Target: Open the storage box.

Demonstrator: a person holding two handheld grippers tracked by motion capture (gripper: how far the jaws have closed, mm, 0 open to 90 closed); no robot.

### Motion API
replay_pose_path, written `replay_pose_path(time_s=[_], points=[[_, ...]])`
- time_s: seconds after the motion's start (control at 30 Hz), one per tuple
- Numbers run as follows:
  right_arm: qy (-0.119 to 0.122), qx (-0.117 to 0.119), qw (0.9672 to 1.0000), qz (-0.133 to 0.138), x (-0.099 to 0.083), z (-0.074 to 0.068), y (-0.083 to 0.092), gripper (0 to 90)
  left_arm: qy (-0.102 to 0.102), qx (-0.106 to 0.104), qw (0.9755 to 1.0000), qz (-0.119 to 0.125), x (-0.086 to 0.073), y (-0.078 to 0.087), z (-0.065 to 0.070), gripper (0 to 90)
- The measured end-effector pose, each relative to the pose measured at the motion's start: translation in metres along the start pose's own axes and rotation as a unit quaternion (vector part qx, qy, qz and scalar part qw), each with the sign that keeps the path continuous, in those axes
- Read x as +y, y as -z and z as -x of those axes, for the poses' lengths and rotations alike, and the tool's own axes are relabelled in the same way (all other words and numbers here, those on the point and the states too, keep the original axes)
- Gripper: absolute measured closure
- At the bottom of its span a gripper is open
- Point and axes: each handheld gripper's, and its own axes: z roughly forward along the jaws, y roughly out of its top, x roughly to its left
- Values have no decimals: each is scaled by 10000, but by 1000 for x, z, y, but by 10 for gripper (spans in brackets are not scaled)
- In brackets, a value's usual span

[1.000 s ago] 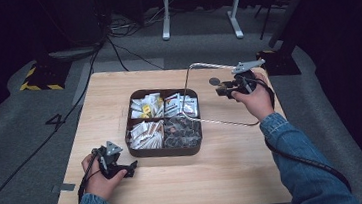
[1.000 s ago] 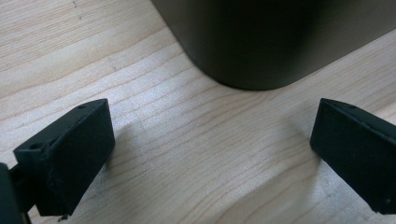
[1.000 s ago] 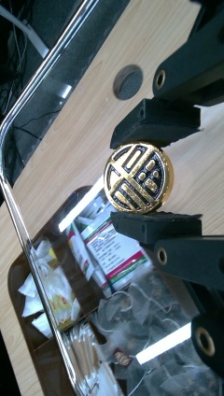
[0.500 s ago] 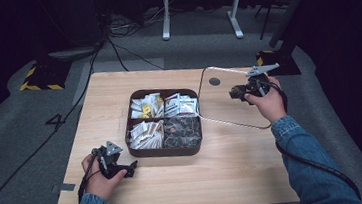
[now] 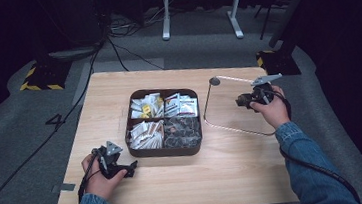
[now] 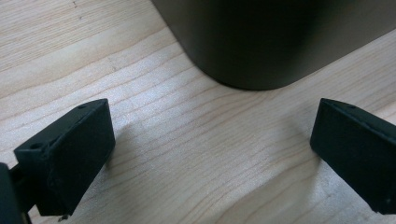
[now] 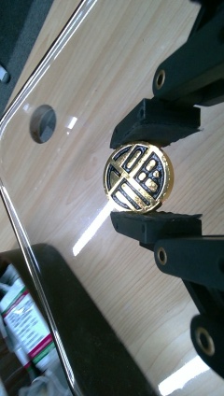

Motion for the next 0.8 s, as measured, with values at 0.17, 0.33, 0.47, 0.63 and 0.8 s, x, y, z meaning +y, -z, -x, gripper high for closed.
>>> replay_pose_path(time_s=[0.17, 0.33, 0.47, 0.63, 0.8], points=[[4, -10, 10000, -77, -13, 4, -7, 588, -1, -1, 10000, 2, 0, 0, 0, 2], [-33, 59, 9998, -184, -27, 3, -17, 588, -1, 0, 10000, 1, 0, 0, 0, 2], [-105, 78, 9997, -203, -35, 1, -22, 588, 0, -2, 10000, 0, 0, 0, 0, 2], [-139, 122, 9996, -232, -41, -1, -27, 588, -2, 1, 10000, 2, 0, 0, 0, 2], [-177, 161, 9994, -261, -48, -2, -33, 588, 1, -2, 10000, 1, 0, 0, 0, 2]])
